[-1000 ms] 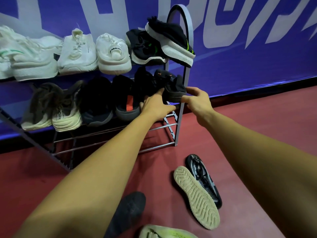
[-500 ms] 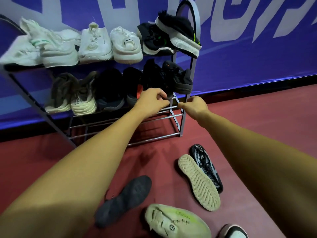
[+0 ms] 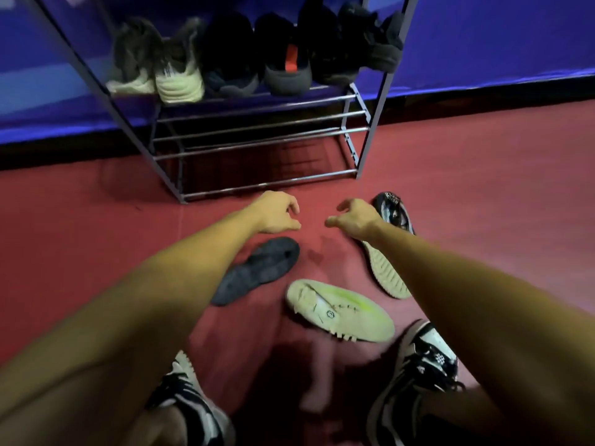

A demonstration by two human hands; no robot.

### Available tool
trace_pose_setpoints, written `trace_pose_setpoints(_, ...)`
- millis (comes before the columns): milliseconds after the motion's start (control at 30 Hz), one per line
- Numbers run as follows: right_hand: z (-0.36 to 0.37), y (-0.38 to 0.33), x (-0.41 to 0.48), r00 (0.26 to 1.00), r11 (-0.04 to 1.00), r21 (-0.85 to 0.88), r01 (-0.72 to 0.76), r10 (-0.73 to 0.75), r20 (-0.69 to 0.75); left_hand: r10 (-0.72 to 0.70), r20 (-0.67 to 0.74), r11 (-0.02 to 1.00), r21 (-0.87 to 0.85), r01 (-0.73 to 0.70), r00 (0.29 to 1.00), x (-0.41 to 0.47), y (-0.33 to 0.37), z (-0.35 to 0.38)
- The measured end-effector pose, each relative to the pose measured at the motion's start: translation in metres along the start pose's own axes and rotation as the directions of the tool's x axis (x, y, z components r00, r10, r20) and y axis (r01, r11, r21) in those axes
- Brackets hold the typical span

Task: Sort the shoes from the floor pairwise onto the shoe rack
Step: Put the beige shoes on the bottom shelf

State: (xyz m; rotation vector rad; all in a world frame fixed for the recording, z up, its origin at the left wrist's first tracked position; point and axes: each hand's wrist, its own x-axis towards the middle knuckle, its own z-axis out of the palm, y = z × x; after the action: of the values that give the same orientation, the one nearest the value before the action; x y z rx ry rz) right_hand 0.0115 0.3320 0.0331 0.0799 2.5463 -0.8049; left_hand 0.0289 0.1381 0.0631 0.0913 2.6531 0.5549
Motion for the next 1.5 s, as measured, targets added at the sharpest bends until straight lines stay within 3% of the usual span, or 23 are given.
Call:
trace_pose_setpoints(167, 0.051, 0.029, -0.004, 0.983, 0.996, -0.092, -0.018, 0.034, 0.178, -0.044, 0.084, 0.997, -0.066, 0.05, 0.996, -0.001, -0.018, 0.066)
trace_pose_setpoints(433, 0.103, 0.067, 0.003, 0.945, 0.953, -0.303, 0.023, 0.078, 0.316, -0.068, 0.179, 0.994, -0.073, 0.082, 0.982, 0.005, -0.039, 0.17)
trace_pose_setpoints(600, 0.124, 0.078, 0.008, 0.927, 0.93, -0.364, 0.049, 0.093, 0.363, -0.085, 0.178, 0.996, 0.0, 0.086, 0.98, 0.01, -0.051, 0.186)
trace_pose_setpoints(767, 0.136, 0.082, 0.009, 0.946, 0.926, -0.377, 0.021, 0.104, 0.306, -0.075, 0.172, 0.997, -0.015, 0.078, 0.982, 0.015, -0.056, 0.192)
trace_pose_setpoints(1167, 0.104, 0.036, 0.004, 0.979, 0.913, -0.407, -0.012, 0.093, 0.18, -0.084, 0.111, 0.996, 0.052, 0.078, 0.99, 0.014, -0.041, 0.133)
trace_pose_setpoints(1500, 0.007, -0.06, 0.012, 0.992, 0.921, -0.37, 0.122, -0.098, 0.083, -0.07, -0.133, 0.994, 0.079, 0.081, 0.989, 0.005, -0.03, -0.006)
